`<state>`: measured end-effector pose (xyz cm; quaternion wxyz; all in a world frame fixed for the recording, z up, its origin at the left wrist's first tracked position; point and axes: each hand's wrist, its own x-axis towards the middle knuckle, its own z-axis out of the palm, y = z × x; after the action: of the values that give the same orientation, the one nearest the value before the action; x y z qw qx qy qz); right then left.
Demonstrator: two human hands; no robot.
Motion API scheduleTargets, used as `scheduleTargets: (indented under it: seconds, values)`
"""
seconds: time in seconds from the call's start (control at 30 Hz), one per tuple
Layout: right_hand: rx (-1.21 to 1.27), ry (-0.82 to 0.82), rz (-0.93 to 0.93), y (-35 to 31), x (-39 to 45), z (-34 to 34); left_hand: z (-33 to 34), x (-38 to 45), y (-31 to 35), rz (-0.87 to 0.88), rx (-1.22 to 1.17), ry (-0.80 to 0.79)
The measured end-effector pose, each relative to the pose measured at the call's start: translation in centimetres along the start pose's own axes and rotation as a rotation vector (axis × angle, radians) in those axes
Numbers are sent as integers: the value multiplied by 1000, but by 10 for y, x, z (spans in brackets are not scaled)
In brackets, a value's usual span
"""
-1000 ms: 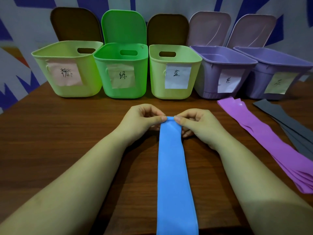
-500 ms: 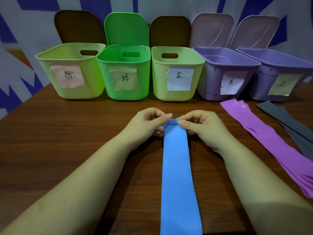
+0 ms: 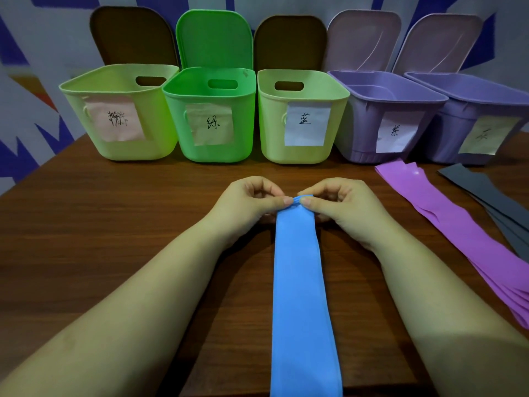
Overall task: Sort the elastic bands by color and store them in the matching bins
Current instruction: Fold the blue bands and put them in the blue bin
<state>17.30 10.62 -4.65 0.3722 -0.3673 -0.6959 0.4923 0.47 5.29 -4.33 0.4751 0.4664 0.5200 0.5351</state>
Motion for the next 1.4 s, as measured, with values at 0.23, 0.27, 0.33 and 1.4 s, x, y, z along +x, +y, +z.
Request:
scheduleTargets:
  seconds: [0.23,0.27,0.33,1.4]
  values:
    - [3,-45,50,-4,-3,1,-3,1,-2,-13,58,-4]
    - [16,-42,57,-3,-3,1,-3,1,-2,-1,61,-2]
    - [34,-35,98,-3,-2,2,-2,1,-3,26,79,0]
    - [-26,-216,165,-3,-4,0,-9,1,-3,-30,142,-107]
